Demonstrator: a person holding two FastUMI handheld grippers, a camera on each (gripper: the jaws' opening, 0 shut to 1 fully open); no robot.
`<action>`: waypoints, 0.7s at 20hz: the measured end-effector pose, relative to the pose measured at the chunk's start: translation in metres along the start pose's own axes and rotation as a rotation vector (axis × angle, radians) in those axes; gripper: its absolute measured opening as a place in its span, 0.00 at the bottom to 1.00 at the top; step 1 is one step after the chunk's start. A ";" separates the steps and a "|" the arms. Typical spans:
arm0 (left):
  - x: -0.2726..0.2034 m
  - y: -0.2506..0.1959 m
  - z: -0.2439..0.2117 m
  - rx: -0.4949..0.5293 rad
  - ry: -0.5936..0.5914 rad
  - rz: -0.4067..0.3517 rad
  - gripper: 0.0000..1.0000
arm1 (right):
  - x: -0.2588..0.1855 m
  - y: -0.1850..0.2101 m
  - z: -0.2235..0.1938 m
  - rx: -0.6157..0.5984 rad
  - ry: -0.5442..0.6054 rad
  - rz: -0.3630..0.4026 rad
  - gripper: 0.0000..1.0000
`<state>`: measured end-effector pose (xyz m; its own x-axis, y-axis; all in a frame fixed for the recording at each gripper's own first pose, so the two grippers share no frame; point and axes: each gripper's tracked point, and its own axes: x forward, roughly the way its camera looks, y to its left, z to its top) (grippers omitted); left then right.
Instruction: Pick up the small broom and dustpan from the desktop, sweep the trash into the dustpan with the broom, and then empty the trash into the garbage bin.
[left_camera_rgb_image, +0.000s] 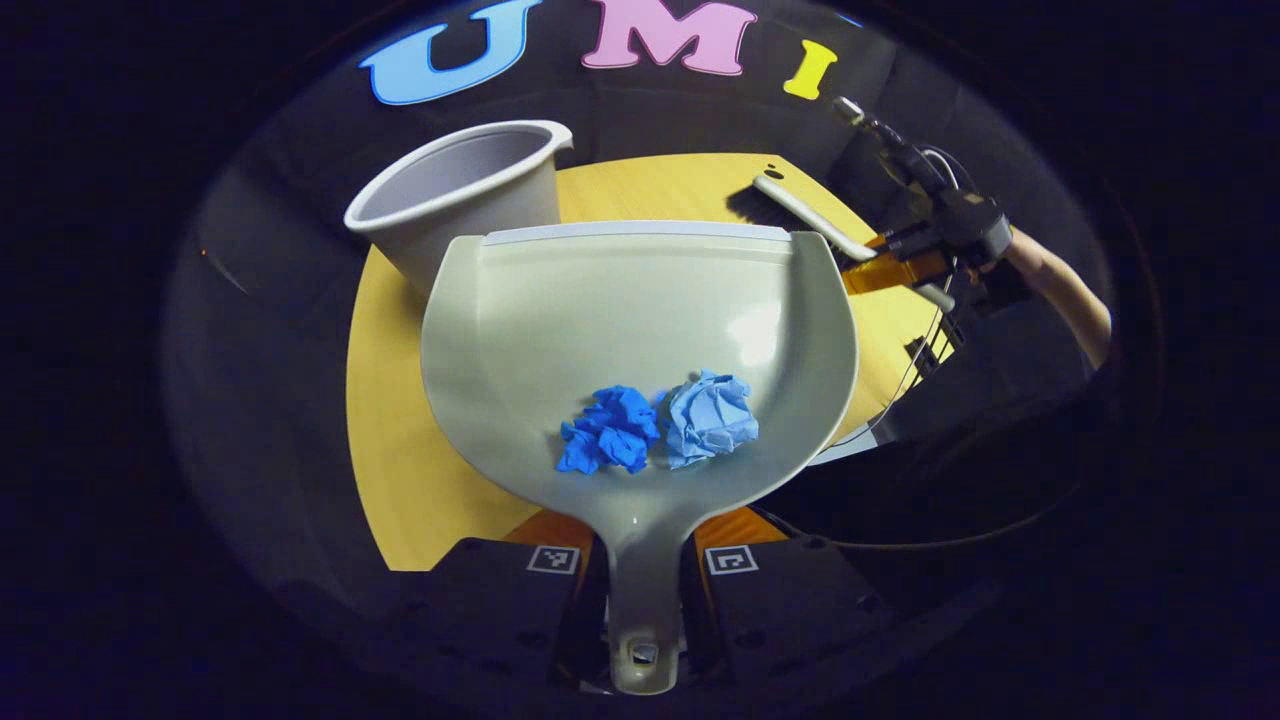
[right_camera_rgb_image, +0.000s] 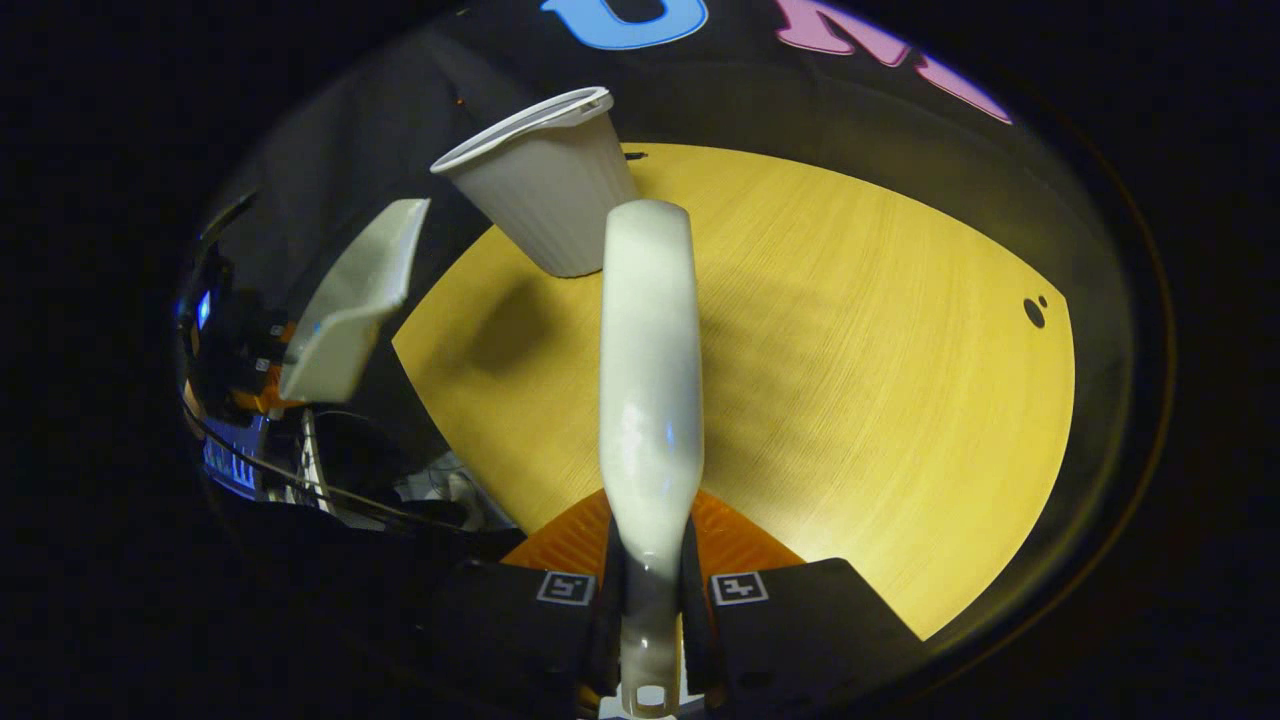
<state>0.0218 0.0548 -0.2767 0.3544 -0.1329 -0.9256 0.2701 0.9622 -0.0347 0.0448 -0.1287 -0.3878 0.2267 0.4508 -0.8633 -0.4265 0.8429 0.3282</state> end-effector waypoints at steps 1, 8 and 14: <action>-0.003 0.008 0.014 0.011 -0.006 0.002 0.30 | 0.015 -0.009 -0.021 0.024 -0.013 -0.017 0.28; -0.053 0.124 0.107 -0.048 -0.046 0.209 0.30 | 0.087 -0.019 -0.105 0.330 -0.162 -0.003 0.28; -0.005 0.206 0.157 0.016 0.156 0.325 0.29 | 0.084 -0.029 -0.152 0.454 -0.208 -0.119 0.28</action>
<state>0.2161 0.2167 -0.2204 0.2832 0.2185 -0.9338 0.1800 0.9443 0.2756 -0.0565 -0.1600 -0.5283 0.4401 0.3536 -0.8254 0.0261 0.9138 0.4053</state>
